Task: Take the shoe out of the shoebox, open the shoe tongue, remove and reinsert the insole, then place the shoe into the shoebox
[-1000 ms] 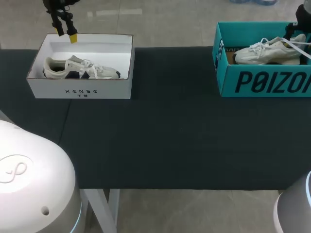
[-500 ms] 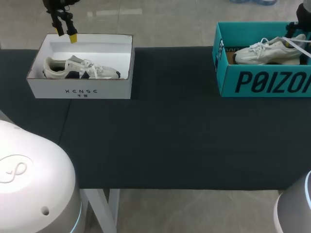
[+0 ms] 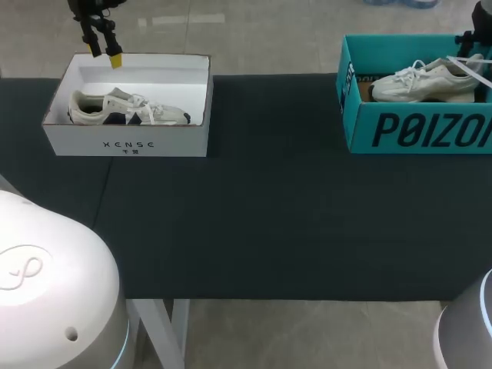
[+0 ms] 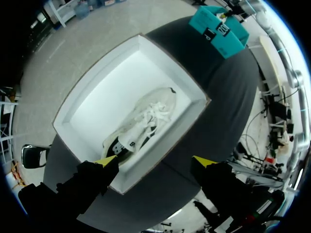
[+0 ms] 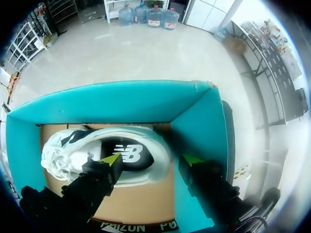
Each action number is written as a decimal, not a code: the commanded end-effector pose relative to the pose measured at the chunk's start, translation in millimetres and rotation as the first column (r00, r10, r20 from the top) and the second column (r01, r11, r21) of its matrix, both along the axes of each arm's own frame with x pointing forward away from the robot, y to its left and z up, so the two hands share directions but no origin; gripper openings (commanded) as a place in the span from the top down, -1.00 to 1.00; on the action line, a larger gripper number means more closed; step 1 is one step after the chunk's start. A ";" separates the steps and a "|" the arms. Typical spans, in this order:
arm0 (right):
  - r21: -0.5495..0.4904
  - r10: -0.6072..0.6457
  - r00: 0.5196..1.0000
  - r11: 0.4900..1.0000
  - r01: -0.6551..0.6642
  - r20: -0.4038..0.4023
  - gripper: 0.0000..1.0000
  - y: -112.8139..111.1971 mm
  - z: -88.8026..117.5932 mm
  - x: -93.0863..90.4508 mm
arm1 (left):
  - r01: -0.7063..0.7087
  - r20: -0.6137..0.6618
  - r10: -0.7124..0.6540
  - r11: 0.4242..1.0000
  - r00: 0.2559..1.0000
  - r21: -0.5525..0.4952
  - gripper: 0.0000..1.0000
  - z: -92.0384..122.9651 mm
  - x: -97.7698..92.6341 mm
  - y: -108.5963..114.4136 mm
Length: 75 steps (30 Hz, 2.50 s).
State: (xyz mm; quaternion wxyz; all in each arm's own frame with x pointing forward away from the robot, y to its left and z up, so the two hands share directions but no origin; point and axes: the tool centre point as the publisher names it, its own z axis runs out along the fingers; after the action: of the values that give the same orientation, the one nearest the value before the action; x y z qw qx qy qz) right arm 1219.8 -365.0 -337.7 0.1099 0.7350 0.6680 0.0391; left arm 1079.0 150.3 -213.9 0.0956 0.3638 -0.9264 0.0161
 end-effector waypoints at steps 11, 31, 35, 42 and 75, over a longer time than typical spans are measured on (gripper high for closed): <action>0.033 -0.052 0.820 0.996 0.086 -0.570 -0.05 -0.3 -3.8 6.6 | 0.002 -0.004 -0.002 1.000 1.000 0.001 -1.00 0.4 1.5 0.6; 0.005 -0.092 0.791 0.993 0.120 -0.605 0.06 -12.4 -7.3 6.1 | 0.002 -0.004 -0.002 1.000 1.000 0.001 -1.00 0.4 1.5 0.6; 0.011 -0.087 0.786 0.993 0.119 -0.612 0.22 -12.5 -9.3 6.6 | 0.002 -0.004 -0.002 1.000 1.000 0.001 -1.00 0.4 1.5 0.6; 0.003 -0.086 0.756 0.993 0.115 -0.649 0.48 -10.4 -13.3 7.6 | 0.002 -0.004 -0.002 1.000 1.000 0.001 -1.00 0.4 1.5 0.6; -0.116 -0.299 0.906 0.954 0.276 -0.299 1.00 66.4 158.4 -13.7 | 0.002 -0.004 -0.002 1.000 1.000 0.001 -1.00 0.4 1.5 0.6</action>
State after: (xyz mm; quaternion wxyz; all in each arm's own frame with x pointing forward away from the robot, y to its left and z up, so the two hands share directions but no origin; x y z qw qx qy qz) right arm 1206.7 -315.4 -223.5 0.1027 0.8118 0.5724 -0.0524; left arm 1079.0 150.3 -213.9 0.0956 0.3638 -0.9264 0.0161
